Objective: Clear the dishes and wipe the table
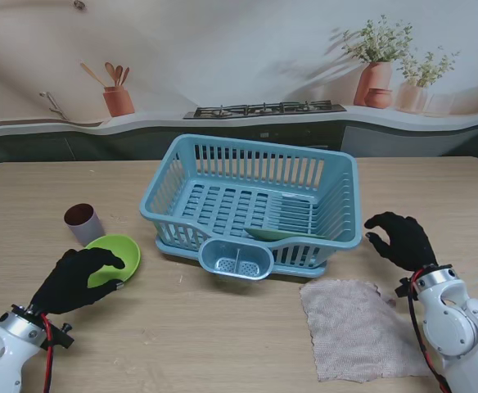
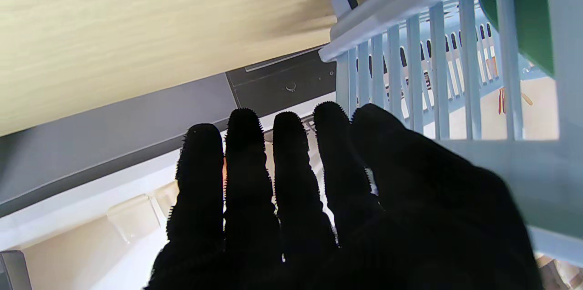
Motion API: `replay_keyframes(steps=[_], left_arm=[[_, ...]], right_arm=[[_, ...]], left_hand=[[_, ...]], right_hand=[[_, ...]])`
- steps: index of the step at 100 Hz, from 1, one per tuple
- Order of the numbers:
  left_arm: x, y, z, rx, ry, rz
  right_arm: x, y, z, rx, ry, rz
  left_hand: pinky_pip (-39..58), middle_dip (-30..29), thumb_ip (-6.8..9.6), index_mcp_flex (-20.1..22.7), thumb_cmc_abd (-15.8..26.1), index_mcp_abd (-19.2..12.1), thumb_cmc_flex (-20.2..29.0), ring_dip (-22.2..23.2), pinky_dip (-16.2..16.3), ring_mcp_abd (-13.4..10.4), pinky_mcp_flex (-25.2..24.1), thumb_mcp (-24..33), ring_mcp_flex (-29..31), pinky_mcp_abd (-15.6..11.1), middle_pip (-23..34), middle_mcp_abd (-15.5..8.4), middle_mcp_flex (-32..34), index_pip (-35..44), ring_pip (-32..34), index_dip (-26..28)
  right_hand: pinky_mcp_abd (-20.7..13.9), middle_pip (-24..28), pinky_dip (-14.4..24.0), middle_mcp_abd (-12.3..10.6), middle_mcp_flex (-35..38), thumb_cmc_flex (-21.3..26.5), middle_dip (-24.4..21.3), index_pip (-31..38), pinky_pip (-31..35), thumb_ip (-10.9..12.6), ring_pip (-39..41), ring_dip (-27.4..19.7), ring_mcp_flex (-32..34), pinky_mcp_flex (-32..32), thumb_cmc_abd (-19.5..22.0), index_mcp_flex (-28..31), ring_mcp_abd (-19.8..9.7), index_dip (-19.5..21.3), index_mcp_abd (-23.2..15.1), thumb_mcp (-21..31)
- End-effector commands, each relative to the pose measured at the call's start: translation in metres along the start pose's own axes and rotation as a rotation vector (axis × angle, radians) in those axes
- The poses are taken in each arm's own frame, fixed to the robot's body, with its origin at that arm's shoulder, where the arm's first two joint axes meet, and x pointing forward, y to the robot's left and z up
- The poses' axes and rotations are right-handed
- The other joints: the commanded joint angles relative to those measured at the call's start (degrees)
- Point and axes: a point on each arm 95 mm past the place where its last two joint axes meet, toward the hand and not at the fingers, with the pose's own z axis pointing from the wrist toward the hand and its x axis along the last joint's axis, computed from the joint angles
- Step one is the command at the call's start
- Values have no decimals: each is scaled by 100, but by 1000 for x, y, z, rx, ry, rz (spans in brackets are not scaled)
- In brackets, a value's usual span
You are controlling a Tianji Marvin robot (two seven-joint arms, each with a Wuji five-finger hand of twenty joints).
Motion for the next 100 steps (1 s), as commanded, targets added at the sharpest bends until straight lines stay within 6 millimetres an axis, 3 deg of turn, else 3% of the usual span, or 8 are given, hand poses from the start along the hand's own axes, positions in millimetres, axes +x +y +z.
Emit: replay_keyframes(steps=[1, 22, 41, 100], left_arm=[[1, 1, -2, -7, 4, -1], [1, 1, -5, 4, 5, 5], [1, 1, -6, 9, 5, 5], [-2, -10, -11, 12, 2, 22]], right_arm=[[-1, -10, -4, 38, -13, 8], [-1, -21, -9, 86, -39, 18], [-1, -25, -12, 109, -46, 21], [-3, -24, -15, 120, -44, 14]], left_hand=[[-147, -120, 1, -41, 162, -128, 285, -20, -65, -108, -82, -111, -78, -99, -45, -186, -61, -36, -46, -14], [-145, -118, 1, -45, 164, -123, 282, -19, -64, -109, -78, -108, -70, -98, -42, -189, -58, -38, -42, -16], [-144, -120, 0, -38, 163, -132, 276, -21, -63, -105, -79, -109, -78, -98, -46, -183, -65, -34, -47, -14], [-182, -126, 12, -56, 131, -83, 259, -35, -80, -123, -108, -88, -123, -123, -64, -162, -109, -84, -75, -40]], right_hand=[[-210, 39, -77, -70, -199, -112, -4, -70, -103, -67, -98, -33, -158, -98, 46, -160, -136, 10, 10, 186], [-258, 50, -82, -67, -350, -470, -11, -336, -146, 21, -124, -45, -289, -183, -116, -168, -153, 184, 54, 566], [-250, 42, -87, -64, -403, -868, -27, -648, -173, 306, -149, -61, -340, -225, -311, -113, -159, 659, 90, 971], [-208, 12, -92, -28, -369, -1007, -42, -837, -183, 297, -173, -75, -343, -241, -583, -20, -120, 870, 136, 1173]])
